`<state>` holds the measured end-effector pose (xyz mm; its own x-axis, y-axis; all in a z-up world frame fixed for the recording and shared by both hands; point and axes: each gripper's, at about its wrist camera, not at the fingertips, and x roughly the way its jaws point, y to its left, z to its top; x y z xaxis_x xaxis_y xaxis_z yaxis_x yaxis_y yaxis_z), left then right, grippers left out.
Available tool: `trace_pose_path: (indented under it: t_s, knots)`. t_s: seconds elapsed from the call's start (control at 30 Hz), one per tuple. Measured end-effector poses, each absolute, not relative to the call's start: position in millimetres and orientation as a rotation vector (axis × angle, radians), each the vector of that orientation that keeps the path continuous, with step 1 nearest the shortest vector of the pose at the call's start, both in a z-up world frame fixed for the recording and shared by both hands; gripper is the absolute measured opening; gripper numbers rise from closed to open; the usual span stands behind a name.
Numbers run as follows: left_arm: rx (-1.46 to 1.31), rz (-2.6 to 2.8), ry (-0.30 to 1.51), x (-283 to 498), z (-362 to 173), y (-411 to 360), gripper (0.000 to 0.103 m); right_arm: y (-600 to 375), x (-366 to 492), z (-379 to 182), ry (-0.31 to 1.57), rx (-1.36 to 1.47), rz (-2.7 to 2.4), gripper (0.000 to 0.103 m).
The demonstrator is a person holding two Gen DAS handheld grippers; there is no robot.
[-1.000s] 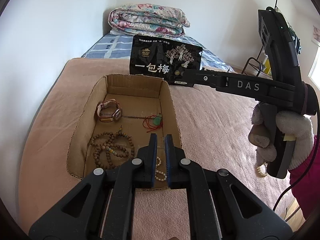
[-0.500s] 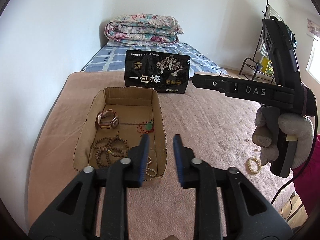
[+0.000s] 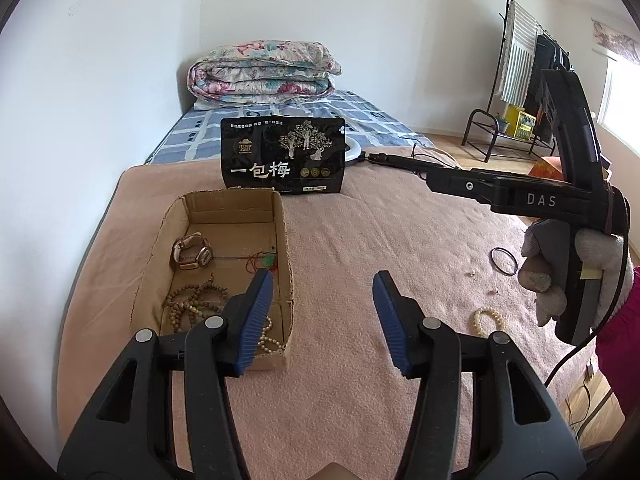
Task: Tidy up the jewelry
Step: 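Move both grippers from the box toward the loose jewelry on the bed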
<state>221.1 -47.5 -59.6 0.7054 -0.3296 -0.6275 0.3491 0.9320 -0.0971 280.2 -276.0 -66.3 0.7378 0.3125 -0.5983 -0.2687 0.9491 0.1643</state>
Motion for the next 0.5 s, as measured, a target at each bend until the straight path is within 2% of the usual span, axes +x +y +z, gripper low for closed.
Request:
trace_pose_path:
  t_s: [0.5]
  knots:
    - [0.069, -0.509, 0.711, 216, -77, -106, 0.053, -408, 215, -71, 0.656, 0.114, 0.1, 0.103]
